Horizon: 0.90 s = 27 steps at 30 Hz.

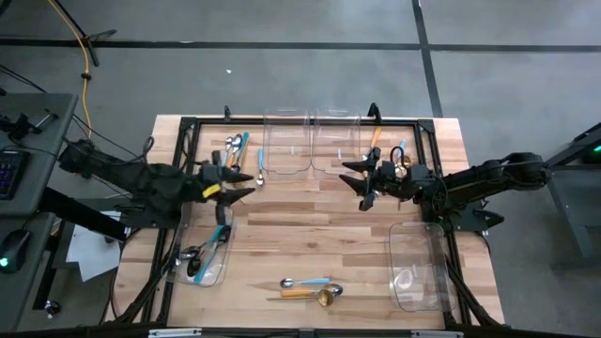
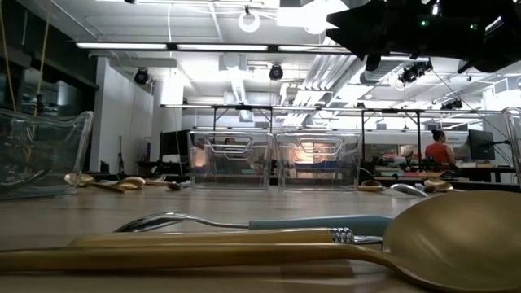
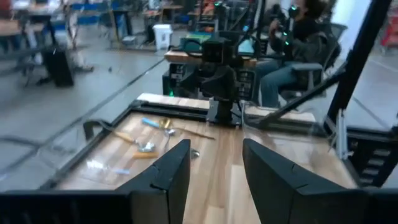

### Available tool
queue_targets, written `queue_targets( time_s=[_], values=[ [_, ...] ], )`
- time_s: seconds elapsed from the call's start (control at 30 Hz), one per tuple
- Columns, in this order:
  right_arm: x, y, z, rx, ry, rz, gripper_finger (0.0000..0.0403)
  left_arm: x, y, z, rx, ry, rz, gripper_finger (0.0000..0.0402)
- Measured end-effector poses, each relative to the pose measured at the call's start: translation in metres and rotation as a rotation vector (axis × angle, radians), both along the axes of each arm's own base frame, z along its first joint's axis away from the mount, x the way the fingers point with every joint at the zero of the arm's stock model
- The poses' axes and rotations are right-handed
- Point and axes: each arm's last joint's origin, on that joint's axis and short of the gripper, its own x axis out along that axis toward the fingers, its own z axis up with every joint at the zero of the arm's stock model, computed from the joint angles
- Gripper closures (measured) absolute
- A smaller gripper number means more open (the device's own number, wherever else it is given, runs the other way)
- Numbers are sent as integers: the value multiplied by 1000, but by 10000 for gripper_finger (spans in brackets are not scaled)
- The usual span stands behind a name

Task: Sort silverware by color (type)
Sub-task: Put the black spoon into the bottom left transparent bin

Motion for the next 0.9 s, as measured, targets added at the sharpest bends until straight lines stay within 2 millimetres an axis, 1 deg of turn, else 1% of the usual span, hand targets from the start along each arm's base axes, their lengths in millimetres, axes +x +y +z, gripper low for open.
queue_targets(
  time_s=[0.07, 0.13, 0.23, 0.3, 0.37, 0.43, 0.5, 0.57, 0.63, 0.73, 0.9],
  values=[
    [0, 0, 0, 0, 2, 0, 237, 6, 7, -11, 38, -5, -23, 263],
    [0, 0, -1, 0, 11, 0, 237, 13, 14, -27, 49, -34, -45, 263],
    [1, 0, -2, 0, 21, 0, 237, 19, 26, -57, 62, -103, -76, 263],
    [1, 0, -2, -6, 28, -2, 237, 18, 35, -74, 67, -177, -85, 263],
    [1, 0, -3, -20, 36, -5, 237, 15, 42, -85, 73, -238, -77, 263],
    [1, 0, -3, -29, 42, -8, 237, 12, 47, -95, 78, -264, -61, 264],
    [1, 0, -4, -32, 47, -8, 237, 9, 49, -104, 82, -255, -51, 264],
    [1, 0, -4, -32, 52, -8, 237, 8, 50, -110, 82, -233, -48, 264],
    [1, 0, -5, -33, 60, -8, 237, 7, 50, -111, 85, -227, -46, 264],
    [1, 0, -5, -57, 68, -14, 237, 7, 50, -108, 124, -249, -42, 264],
    [1, -1, -5, -50, 67, -44, 237, 6, 50, -105, 140, -271, -40, 264]
  ],
)
